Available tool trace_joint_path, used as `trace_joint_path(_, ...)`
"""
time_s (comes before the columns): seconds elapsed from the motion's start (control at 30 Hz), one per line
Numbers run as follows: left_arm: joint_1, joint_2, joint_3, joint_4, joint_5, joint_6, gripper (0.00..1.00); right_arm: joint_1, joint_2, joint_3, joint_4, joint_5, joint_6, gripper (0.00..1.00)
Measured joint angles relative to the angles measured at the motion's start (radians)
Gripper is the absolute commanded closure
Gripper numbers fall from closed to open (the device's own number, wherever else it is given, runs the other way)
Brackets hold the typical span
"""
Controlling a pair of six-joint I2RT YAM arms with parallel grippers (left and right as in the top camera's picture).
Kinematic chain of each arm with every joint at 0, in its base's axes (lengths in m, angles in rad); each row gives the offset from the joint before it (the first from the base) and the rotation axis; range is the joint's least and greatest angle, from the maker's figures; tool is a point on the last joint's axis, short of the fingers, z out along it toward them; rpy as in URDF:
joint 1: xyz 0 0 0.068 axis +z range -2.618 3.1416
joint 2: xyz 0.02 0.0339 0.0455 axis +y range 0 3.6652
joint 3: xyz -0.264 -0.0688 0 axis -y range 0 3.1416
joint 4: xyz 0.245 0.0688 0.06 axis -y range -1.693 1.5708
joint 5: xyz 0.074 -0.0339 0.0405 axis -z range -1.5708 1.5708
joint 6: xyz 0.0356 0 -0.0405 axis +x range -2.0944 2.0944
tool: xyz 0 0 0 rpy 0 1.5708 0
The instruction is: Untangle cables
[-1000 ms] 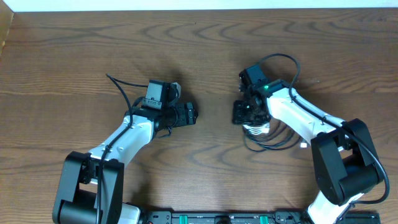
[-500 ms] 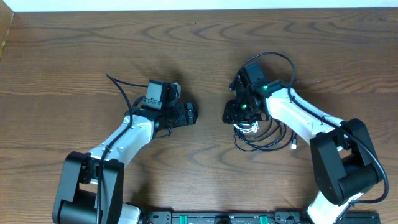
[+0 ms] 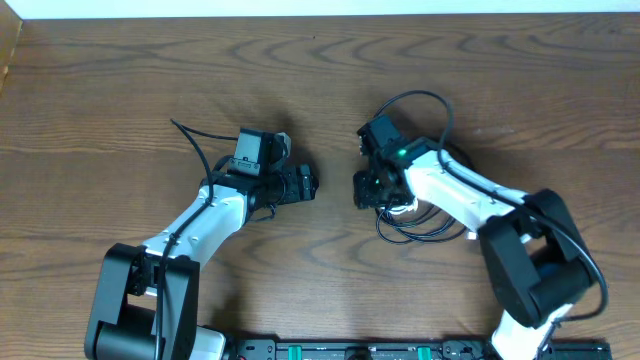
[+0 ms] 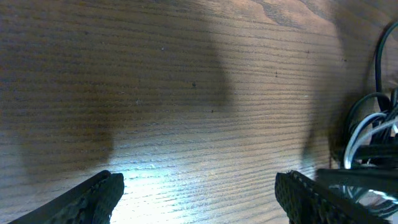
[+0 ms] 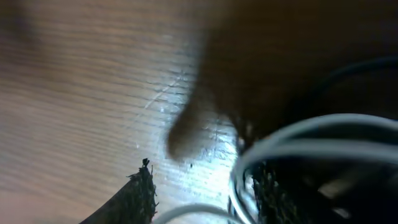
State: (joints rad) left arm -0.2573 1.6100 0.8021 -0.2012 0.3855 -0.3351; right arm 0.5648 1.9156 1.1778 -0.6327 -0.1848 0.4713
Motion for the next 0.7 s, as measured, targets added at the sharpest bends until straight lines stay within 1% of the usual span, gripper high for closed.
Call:
trace_joint_path(0.03,0.0,0.0,0.0,0.0,0.0,0.0,0.16,0.004,0.008,0.008,-0.004,-0.003,0.006,0.66)
trace_joint_path(0.07,0.0,0.0,0.0,0.0,0.0,0.0,0.16,0.007,0.009,0.012,0.002,-0.013,0.009,0.77)
trace_joint_path(0.13,0.0,0.0,0.0,-0.001,0.0,0.0,0.15,0.009,0.023,0.014,0.011,-0.053,0.006,0.88)
trace_joint_path(0.2,0.0,0.0,0.0,-0.002,0.0,0.0,0.15,0.01,0.033,0.014,0.032,-0.113,-0.011,0.95)
trace_joint_path(0.27,0.0,0.0,0.0,-0.002,0.0,0.0,0.16,0.01,0.042,0.014,0.048,-0.169,-0.03,0.99)
trace_joint_path(0.4,0.0,0.0,0.0,-0.002,0.0,0.0,0.16,0.009,0.039,0.014,0.051,-0.247,-0.066,0.99)
trace_joint_path(0.5,0.0,0.0,0.0,-0.005,0.0,0.0,0.16,0.003,-0.004,0.014,0.05,-0.278,-0.105,0.99)
trace_joint_path(0.63,0.0,0.0,0.0,-0.005,0.0,0.0,0.16,-0.01,-0.133,0.016,0.047,-0.294,-0.146,0.99)
trace_joint_path(0.7,0.0,0.0,0.0,-0.007,0.0,0.0,0.16,-0.02,-0.236,0.023,0.046,-0.296,-0.16,0.99)
